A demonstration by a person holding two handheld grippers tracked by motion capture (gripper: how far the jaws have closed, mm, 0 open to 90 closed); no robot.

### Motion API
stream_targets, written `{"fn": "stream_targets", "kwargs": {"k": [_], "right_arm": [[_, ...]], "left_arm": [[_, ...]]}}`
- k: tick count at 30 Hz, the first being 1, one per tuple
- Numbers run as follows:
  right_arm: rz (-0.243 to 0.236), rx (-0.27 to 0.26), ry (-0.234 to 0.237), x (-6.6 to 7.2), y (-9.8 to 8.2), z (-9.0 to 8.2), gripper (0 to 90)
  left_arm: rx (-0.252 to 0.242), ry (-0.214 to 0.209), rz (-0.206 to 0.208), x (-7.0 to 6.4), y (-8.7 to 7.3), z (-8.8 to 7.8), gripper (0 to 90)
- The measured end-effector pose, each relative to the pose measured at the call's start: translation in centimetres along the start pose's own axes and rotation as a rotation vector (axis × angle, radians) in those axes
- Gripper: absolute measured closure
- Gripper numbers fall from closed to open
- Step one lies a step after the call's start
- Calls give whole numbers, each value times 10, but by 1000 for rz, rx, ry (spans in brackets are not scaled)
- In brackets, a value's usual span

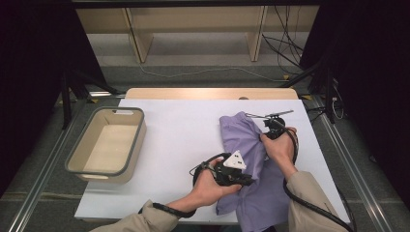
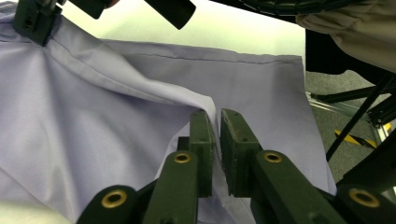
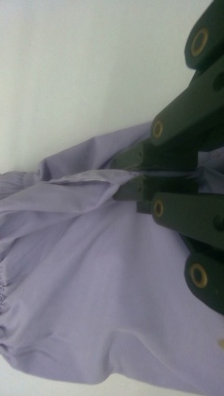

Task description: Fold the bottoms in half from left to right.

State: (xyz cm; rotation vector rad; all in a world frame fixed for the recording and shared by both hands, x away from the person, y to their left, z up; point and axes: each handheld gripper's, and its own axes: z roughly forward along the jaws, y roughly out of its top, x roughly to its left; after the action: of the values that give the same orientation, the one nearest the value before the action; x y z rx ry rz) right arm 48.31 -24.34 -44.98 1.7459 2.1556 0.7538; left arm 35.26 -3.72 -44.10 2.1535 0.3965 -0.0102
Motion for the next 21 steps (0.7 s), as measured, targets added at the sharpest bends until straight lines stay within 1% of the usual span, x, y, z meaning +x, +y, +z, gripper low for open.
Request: {"fn": "stream_targets", "kwargs": {"k": [5, 8, 10, 12, 13, 15, 19, 21], "right_arm": [[-2, -3, -12, -3, -2, 3, 817], [-14, 0, -19, -5, -3, 3, 748], [-13, -11, -21, -6, -5, 0, 683], [-12, -25, -19, -5, -6, -5, 606], [-11, -32, -17, -4, -8, -8, 574], [-13, -34, -7, -1, -13, -17, 528], [-37, -22, 8, 6, -29, -35, 501], [-53, -12, 29, 10, -40, -45, 490]], "left_arm": [[-4, -9, 0, -1, 0, -1, 769], [-7, -6, -1, -2, 0, -4, 745], [-8, -2, 1, -1, -1, -8, 736], [-17, 1, -7, -1, -2, -12, 725], [-13, 2, -3, -1, -3, -15, 720], [-11, 7, -4, 0, -7, -21, 709], [3, 9, 0, -2, -16, -31, 696], [5, 8, -3, -4, -21, -36, 694]]}}
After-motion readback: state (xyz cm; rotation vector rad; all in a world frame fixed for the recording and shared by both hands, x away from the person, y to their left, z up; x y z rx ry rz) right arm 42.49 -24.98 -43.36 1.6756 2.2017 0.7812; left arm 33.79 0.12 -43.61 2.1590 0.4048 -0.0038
